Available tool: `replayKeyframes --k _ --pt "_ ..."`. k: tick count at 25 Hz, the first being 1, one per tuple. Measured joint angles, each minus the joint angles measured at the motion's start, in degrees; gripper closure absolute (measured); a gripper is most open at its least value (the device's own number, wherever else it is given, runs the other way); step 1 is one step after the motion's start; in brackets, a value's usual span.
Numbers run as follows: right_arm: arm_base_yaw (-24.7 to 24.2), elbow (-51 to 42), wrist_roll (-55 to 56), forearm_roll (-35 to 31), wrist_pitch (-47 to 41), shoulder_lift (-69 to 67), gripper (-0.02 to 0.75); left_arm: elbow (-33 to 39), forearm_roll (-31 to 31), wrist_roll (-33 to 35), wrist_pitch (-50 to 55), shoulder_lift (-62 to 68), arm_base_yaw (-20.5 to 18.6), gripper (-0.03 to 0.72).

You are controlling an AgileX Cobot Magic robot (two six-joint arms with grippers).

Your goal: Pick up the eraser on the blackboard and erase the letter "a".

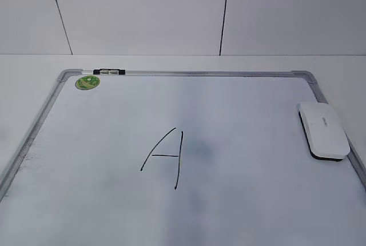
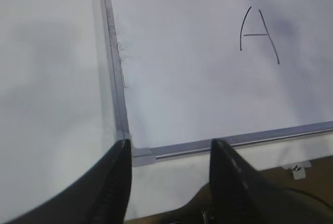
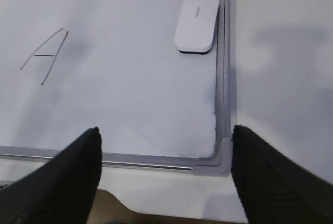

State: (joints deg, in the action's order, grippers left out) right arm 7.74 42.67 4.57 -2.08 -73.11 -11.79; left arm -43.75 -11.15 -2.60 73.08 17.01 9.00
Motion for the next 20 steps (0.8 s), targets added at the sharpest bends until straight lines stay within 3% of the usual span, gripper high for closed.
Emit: replayKeyframes --k 7,20 --pt "0.0 -8.3 -0.5 1.2 0.0 3.1 0.146 8.7 0.0 3.0 -3.3 -6.4 0.0 0.319" --pt "0.0 -11.7 -0.8 6.0 1.5 5.5 0.146 13.9 1.3 7.0 -10.2 -9.3 0.0 0.312"
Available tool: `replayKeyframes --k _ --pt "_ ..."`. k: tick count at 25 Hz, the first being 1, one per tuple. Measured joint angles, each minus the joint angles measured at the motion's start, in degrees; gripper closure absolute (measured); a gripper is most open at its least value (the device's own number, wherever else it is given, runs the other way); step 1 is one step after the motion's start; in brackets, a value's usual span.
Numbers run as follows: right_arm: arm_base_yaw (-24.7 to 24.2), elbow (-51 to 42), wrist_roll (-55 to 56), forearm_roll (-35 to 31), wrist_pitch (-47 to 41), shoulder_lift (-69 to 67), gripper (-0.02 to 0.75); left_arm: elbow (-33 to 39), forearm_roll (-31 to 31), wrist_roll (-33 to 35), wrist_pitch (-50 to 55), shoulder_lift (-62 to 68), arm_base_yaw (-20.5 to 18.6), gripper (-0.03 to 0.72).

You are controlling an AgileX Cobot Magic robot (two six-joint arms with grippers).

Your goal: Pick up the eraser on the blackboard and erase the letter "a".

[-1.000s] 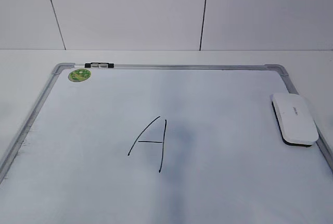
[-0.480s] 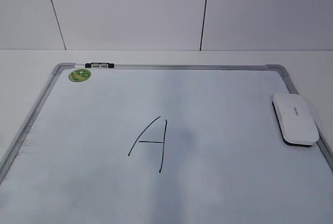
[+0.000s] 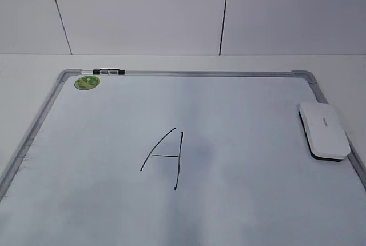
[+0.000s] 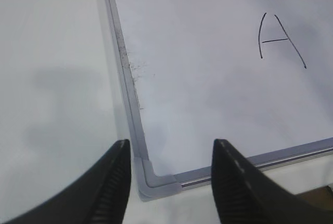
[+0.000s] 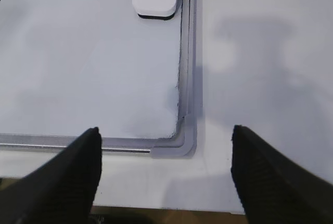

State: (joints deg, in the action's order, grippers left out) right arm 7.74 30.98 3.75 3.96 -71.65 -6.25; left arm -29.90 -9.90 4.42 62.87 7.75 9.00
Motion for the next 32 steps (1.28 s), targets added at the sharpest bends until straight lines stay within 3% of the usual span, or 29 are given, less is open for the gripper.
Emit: replayKeyframes --k 7,32 --pt "0.0 -2.1 0.0 1.4 5.0 0.0 0.146 0.0 0.0 0.0 -0.1 0.0 0.0 0.316" --pt "0.0 -2.3 -0.1 1.4 6.0 0.9 0.146 0.0 -3.4 0.1 -0.2 -5.1 0.0 0.317"
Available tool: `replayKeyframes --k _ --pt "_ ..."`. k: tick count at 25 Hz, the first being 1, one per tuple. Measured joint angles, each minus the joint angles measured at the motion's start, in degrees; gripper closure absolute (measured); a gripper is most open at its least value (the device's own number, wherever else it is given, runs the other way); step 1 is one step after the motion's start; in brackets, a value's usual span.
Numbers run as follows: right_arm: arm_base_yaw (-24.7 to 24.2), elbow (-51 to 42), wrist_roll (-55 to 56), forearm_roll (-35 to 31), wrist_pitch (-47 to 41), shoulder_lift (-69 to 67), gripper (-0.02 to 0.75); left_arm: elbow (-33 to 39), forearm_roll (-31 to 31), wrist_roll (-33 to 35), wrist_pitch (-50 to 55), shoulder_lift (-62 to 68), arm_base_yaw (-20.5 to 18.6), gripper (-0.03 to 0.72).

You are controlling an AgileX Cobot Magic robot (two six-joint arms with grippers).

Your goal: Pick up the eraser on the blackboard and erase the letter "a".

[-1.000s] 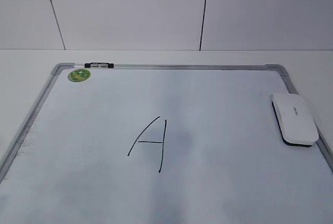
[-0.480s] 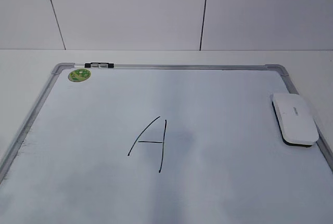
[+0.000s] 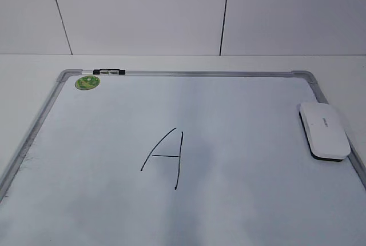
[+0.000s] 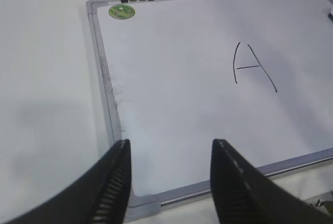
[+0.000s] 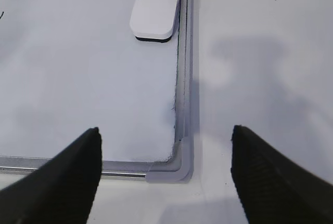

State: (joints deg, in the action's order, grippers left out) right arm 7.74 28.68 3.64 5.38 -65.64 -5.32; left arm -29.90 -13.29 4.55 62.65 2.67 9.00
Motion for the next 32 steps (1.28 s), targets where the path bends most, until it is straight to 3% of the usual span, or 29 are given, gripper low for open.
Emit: replayKeyframes --k 20,32 --pt "-0.3 0.0 0.0 0.4 0.0 6.3 0.146 0.0 -1.0 0.0 0.0 -2.1 -0.3 0.335" --pt "-9.9 0.0 -0.1 0.5 0.0 6.3 0.146 0.0 -1.0 0.0 0.0 -2.1 -7.2 0.384"
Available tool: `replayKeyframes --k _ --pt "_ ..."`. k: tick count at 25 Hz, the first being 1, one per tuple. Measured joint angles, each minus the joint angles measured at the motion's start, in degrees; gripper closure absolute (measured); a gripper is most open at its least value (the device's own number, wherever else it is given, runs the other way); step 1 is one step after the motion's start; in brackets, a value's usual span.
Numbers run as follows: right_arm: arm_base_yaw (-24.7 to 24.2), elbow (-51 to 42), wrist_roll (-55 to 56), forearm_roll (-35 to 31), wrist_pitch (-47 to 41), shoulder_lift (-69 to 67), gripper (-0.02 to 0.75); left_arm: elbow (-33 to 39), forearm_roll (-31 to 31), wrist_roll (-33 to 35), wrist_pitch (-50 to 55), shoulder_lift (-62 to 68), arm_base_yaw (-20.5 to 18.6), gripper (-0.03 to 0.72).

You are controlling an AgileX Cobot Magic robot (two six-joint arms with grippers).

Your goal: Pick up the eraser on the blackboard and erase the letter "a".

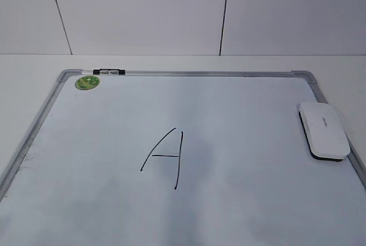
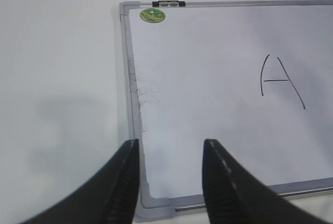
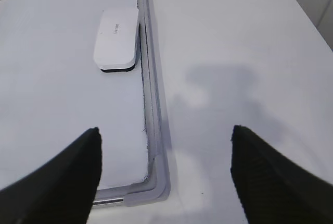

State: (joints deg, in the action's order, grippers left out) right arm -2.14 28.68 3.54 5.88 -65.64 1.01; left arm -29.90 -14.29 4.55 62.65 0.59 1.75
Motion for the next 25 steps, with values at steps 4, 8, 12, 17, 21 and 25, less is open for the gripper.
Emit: replayKeyframes --k 4,8,12,17,21,25 --pt "-0.5 0.0 0.0 0.0 0.0 0.0 0.146 0.0 0.0 0.0 0.0 0.0 -0.9 0.387" --pt "-0.5 0.0 0.0 0.0 0.0 0.0 0.146 0.0 0.0 0.0 0.0 0.0 -1.0 0.388" --pt "-0.5 0.0 0.0 0.0 0.0 0.0 0.146 0.0 0.0 0.0 0.0 0.0 -1.0 0.400" --pt "-0.5 0.0 0.0 0.0 0.0 0.0 0.146 0.0 0.0 0.0 0.0 0.0 -1.0 0.402" --pt "-0.5 0.0 0.0 0.0 0.0 0.0 0.146 0.0 0.0 0.0 0.0 0.0 -1.0 0.384" --pt "-0.5 0.0 0.0 0.0 0.0 0.0 0.146 0.0 0.0 0.0 0.0 0.0 -1.0 0.398"
